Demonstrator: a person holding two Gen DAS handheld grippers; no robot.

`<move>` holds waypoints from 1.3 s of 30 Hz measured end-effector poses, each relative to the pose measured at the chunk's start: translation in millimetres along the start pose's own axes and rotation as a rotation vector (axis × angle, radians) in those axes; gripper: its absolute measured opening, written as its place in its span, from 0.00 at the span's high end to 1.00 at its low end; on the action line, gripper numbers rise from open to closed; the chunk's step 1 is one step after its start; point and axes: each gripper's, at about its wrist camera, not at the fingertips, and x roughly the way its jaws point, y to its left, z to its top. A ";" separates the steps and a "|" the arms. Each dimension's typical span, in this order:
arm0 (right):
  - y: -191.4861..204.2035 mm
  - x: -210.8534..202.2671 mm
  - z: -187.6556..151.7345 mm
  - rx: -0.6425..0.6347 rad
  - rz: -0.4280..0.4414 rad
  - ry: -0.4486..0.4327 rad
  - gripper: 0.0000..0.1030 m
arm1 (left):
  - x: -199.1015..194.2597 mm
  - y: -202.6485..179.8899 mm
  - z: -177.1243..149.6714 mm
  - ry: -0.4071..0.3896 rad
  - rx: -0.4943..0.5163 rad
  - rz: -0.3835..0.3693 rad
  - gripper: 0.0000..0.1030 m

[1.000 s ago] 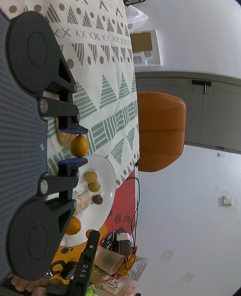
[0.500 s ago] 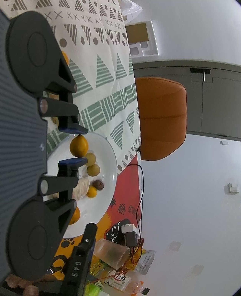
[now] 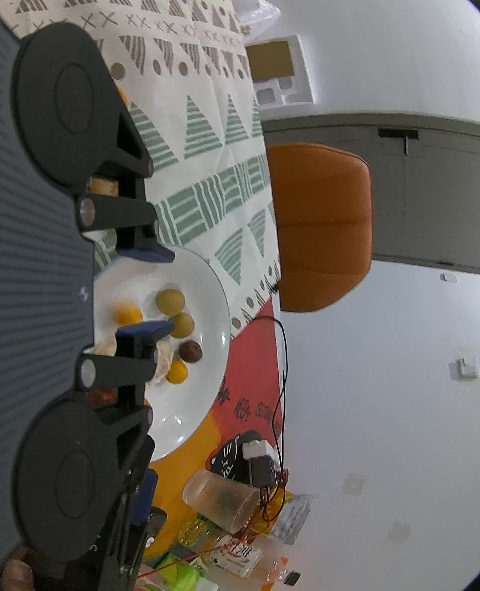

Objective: Organize fruits
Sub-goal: 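Release the small orange into the white bowl with the left gripper, then grasp the medium orange with the left gripper while the right gripper moves to the bread roll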

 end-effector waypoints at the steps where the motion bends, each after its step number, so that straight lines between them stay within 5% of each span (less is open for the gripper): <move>1: 0.5 0.1 -0.5 0.000 0.002 0.000 0.40 | -0.2 2.6 0.0 0.002 -0.004 0.015 0.57; 11: 14.2 3.5 0.0 -0.016 0.027 0.002 0.37 | -15.0 37.7 4.4 -0.029 -0.058 0.116 0.38; 39: 67.4 23.1 0.2 -0.100 0.065 0.042 0.35 | -16.7 104.2 -25.2 0.020 -0.154 0.196 0.37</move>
